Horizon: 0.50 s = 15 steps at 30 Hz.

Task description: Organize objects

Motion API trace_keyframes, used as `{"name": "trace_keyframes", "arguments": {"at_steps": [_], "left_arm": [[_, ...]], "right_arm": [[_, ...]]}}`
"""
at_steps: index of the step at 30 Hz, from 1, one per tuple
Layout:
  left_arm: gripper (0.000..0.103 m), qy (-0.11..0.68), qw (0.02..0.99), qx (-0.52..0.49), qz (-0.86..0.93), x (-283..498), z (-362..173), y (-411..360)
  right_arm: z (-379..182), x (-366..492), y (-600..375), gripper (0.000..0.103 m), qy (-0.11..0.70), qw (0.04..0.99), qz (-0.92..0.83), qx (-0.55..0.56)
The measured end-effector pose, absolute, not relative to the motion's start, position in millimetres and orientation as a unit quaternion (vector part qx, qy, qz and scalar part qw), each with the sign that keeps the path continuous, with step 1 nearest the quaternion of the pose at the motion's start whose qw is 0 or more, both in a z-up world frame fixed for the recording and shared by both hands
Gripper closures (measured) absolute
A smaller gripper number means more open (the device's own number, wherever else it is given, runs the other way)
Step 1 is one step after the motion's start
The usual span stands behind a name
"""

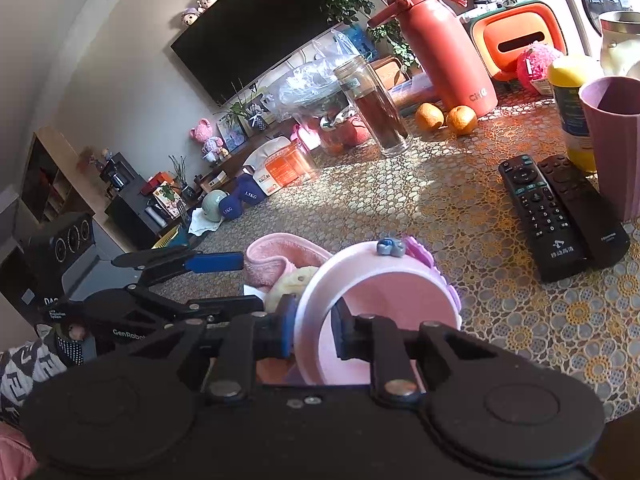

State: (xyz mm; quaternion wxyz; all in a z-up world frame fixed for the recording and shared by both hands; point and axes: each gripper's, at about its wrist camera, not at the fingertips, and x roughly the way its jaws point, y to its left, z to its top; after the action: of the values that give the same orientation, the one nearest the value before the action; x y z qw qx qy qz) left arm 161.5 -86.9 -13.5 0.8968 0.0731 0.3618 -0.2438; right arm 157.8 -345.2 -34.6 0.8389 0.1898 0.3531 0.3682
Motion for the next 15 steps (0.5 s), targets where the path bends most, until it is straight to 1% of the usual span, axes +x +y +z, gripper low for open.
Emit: {"name": "trace_keyframes", "arguments": {"at_steps": [5,9,10,11,12,14,15], "left_arm": [[0.02,0.38,0.89,0.079,-0.239,174.1,-32.5,-89.3],[0.021,0.376,0.891,0.082,-0.24,174.7,-36.2,-92.5],[0.025,0.375,0.892,0.085,-0.238,174.2,-36.6,-93.7],[0.034,0.376,0.892,0.086,-0.237,174.1,-36.9,-95.0],[0.04,0.377,0.891,0.084,-0.239,173.9,-36.9,-95.4],[0.055,0.376,0.892,0.082,-0.239,172.5,-34.6,-97.5],[0.059,0.374,0.892,0.082,-0.239,171.3,-33.4,-98.4]], "right_arm": [[-34.1,157.2,-344.7,0.084,0.353,0.839,0.369,0.188],[-34.2,157.2,-345.0,0.084,0.353,0.838,0.371,0.189],[-34.2,157.1,-344.9,0.084,0.353,0.838,0.371,0.188],[-34.2,157.1,-344.8,0.084,0.353,0.838,0.371,0.188],[-34.2,157.3,-344.9,0.084,0.353,0.838,0.371,0.187],[-33.8,156.3,-344.3,0.084,0.353,0.838,0.372,0.186],[-33.5,155.9,-344.1,0.084,0.353,0.839,0.371,0.184]]}}
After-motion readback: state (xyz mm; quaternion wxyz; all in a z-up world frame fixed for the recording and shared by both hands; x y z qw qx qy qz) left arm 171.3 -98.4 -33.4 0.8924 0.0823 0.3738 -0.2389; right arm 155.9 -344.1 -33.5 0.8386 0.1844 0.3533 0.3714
